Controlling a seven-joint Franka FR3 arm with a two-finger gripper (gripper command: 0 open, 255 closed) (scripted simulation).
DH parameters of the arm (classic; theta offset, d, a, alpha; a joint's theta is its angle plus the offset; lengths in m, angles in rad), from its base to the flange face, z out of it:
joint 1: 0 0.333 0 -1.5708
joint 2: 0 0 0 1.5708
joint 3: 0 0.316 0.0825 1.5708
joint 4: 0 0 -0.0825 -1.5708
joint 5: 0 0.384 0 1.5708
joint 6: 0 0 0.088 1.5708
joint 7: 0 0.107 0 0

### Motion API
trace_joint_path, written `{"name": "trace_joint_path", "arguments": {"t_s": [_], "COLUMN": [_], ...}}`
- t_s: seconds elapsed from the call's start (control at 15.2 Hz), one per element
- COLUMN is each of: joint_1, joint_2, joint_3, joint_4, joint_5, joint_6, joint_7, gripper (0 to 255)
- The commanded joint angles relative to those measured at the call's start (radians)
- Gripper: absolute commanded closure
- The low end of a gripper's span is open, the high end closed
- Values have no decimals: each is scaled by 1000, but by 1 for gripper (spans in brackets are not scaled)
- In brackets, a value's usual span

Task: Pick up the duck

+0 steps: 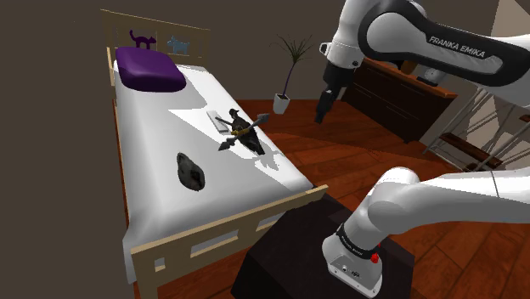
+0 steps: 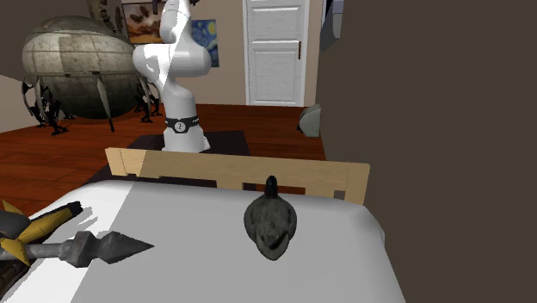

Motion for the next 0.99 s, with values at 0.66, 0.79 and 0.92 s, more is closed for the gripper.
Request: {"name": "trace_joint_path", "arguments": {"t_s": [0.66,0.79,0.92], "joint_1": [21,25,27], "joint_2": [232,292,356], "joint_3": [86,103,120], "joint_4": [-63,-59,-49], "joint_5": [96,109,119], "joint_6": [315,377,437], "joint_7": [154,182,210], "gripper": [0,0,0]}}
